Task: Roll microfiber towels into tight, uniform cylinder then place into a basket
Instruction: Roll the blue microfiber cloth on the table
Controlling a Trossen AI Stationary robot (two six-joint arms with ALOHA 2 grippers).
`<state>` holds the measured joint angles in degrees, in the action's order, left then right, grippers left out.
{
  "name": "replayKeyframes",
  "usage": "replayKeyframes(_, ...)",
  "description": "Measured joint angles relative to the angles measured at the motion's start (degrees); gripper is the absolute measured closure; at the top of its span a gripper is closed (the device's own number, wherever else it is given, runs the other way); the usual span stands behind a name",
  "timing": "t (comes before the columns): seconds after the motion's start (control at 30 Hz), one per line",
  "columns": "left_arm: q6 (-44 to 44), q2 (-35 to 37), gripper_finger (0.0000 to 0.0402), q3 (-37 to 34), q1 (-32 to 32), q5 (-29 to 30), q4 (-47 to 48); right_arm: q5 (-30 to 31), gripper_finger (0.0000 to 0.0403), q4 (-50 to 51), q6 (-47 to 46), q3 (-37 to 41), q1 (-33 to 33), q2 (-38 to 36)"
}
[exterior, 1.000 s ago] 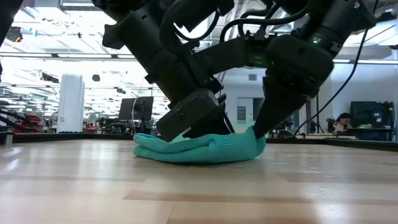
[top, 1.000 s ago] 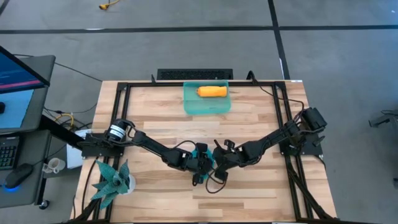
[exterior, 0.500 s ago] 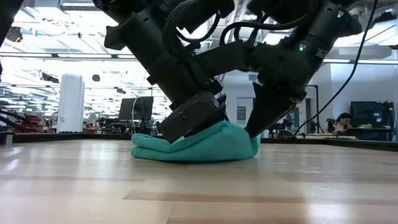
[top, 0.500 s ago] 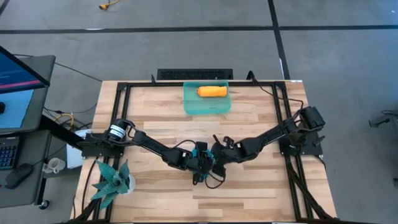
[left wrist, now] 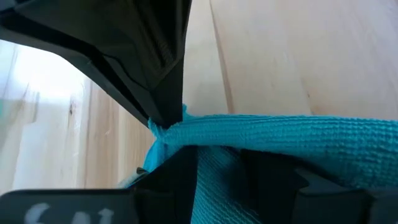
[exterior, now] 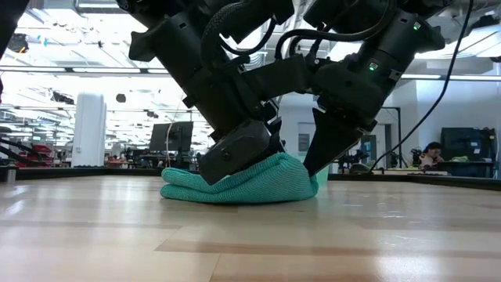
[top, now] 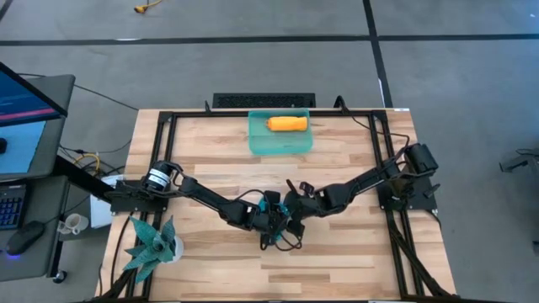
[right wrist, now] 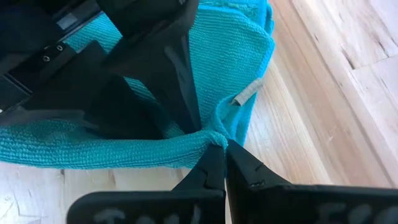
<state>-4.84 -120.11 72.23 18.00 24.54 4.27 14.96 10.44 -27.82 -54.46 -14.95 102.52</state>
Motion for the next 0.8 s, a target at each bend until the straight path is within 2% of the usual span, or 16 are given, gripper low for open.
replayKeyframes(0.5,-0.94,0.11,0.0276,0.0,0.24,0.37,1.54,-0.03,0.0392,-2.42,0.98,0.31,0.41,1.11)
replayKeyframes(0.8,-2.62,0.11,0.0276,0.0,1.95,4.74,1.53,0.07,0.0391,-5.01,0.78,0.28,0.67,4.28)
